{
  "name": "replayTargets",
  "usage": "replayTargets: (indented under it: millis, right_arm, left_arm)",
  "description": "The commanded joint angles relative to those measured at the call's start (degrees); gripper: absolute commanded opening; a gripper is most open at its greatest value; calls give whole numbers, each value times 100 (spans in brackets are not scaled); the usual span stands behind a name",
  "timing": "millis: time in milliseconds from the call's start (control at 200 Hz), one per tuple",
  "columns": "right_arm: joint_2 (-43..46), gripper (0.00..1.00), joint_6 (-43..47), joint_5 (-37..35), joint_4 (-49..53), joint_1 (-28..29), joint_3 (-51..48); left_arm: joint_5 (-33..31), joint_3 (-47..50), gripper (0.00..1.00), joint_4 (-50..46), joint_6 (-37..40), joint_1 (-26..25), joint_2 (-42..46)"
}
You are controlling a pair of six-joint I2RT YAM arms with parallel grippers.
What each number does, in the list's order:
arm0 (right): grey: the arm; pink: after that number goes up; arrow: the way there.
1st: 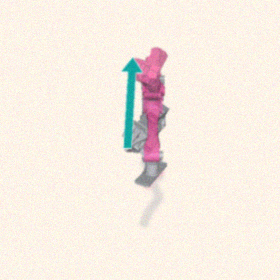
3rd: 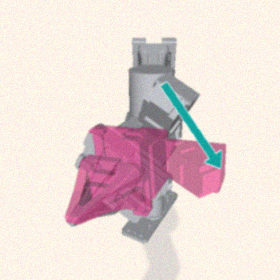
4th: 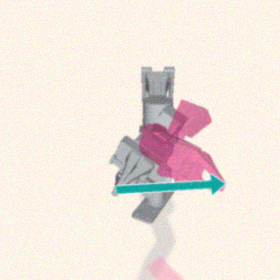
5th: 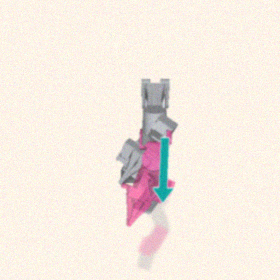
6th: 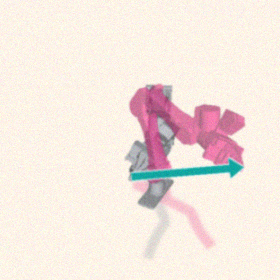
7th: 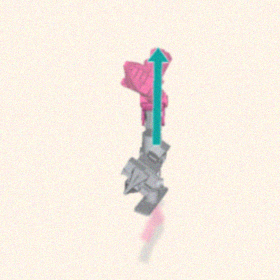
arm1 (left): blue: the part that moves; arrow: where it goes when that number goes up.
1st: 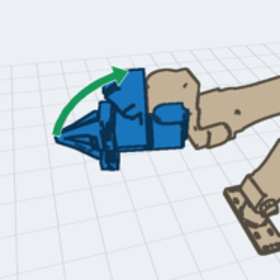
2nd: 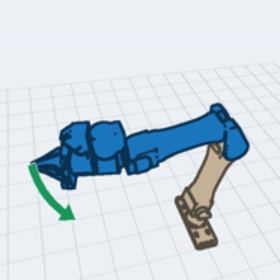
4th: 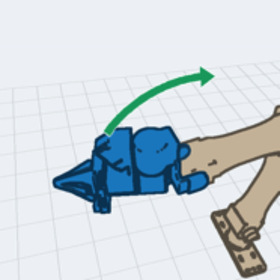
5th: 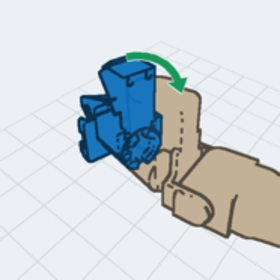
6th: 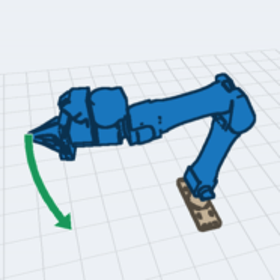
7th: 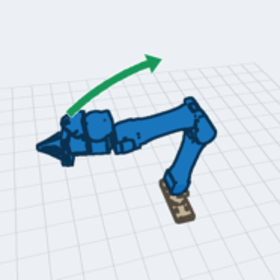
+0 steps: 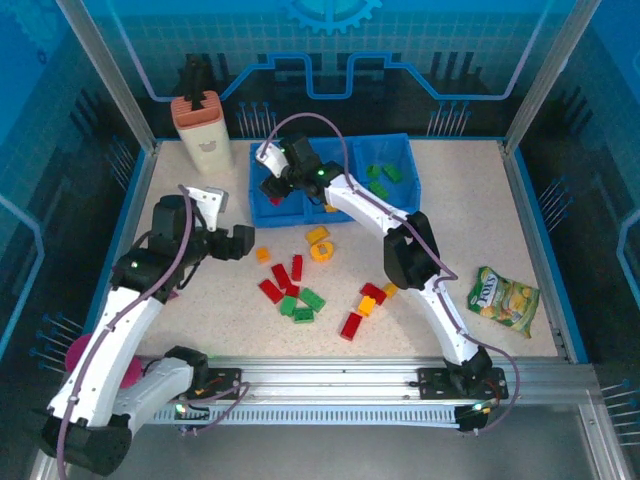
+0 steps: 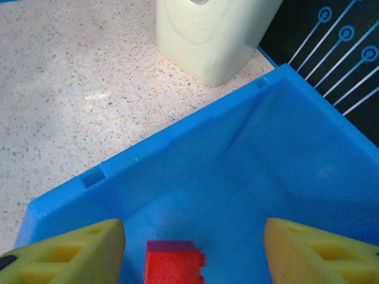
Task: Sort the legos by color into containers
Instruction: Place the lego in the container, then pick up the lego from the center of the table.
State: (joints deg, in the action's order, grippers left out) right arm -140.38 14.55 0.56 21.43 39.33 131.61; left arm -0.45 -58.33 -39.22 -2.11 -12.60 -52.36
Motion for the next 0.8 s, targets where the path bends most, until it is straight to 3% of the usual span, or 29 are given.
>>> replayTargets:
  millis: [0,170,355,455,595,796]
  right_arm:
    - [473,69,31,119,-86,36,-62]
    - [1262,67,152,-10,-138,-27,-483]
    - [2656,69,11,-158,-288,-250,-1675]
    - [3534,77,-726,-468,-231,-503,-2431]
    - [4793,76,-2215,-291,-282,-1178,-3816]
    - [5878,75,-2545,-283,-432,-1606,-5352]
  left_arm:
    - [-278,97,91,25,-786,-40,-239]
    - [-637,220,86,314,-1640,-208,-745]
    - [-1405,216,85,351,-2094,-613,-1699]
    - [-1645,295,85,557,-2281,-665,-2135]
    - [-1854,312,84,722,-2478,-665,-2695]
    - [-1600,287,81,1121,-2999,-665,-3473]
